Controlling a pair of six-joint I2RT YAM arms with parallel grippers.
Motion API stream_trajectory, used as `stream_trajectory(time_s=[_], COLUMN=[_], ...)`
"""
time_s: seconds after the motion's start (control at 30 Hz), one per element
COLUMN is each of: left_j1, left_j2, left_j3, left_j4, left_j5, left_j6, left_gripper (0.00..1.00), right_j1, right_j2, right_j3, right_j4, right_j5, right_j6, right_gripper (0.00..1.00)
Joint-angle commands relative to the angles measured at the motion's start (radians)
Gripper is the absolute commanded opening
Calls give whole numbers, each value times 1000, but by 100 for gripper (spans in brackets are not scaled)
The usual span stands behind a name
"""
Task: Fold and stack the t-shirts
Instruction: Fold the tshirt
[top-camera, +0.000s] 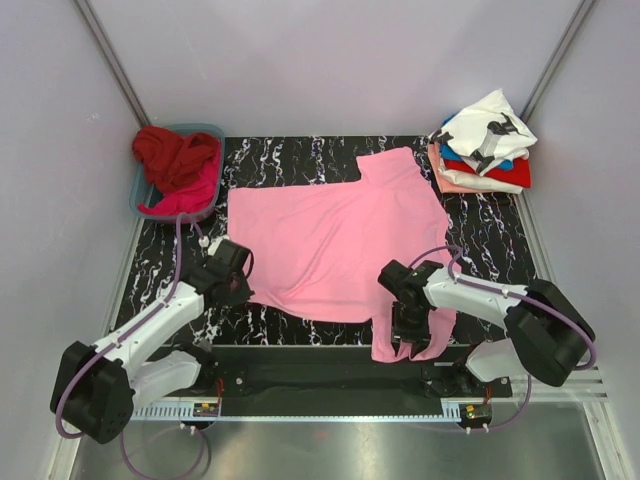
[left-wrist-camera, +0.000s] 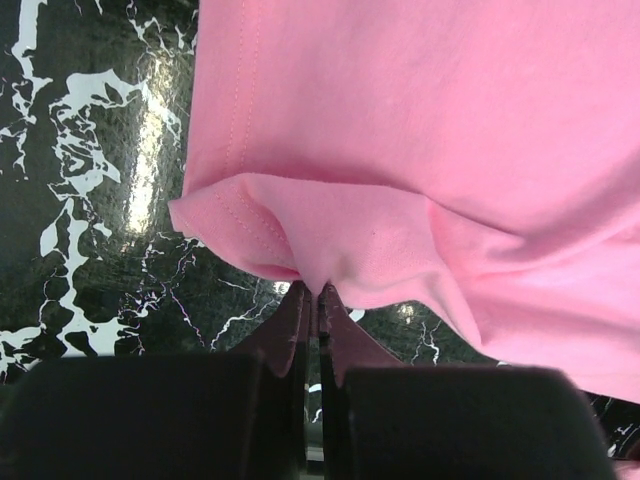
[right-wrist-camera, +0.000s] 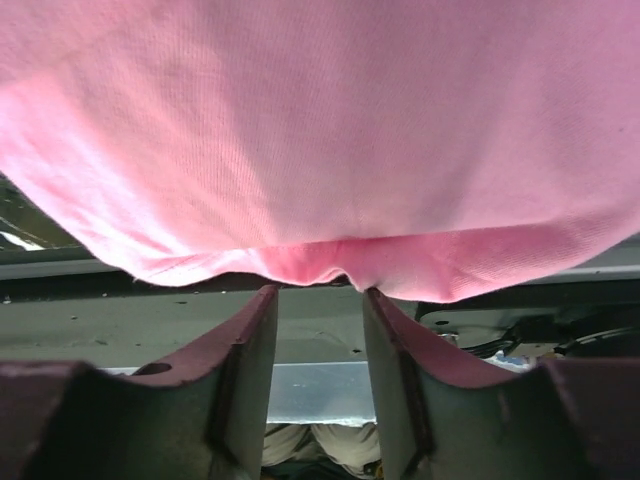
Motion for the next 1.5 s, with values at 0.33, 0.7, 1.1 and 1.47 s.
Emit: stream_trajectory(time_s=[0.33, 0.7, 1.1, 1.47], left_j1=[3, 3, 3, 3], left_j2=[-12, -30, -33, -29], left_j3=[-8, -17, -14, -11], left_j4=[46, 68, 82, 91], left_j5=[37, 57, 69, 60], left_j6=[19, 29, 45, 57], left_gripper=[0, 0, 0, 0], right_j1=[-8, -78, -8, 39], right_j2=[-2, 71, 90, 140], right_j3=[-4, 79, 37, 42], right_j4=[23, -18, -37, -16], right_j5=[7, 119, -21, 1], right_j6=[-2, -5, -4, -2], right_gripper=[66, 46, 40, 0])
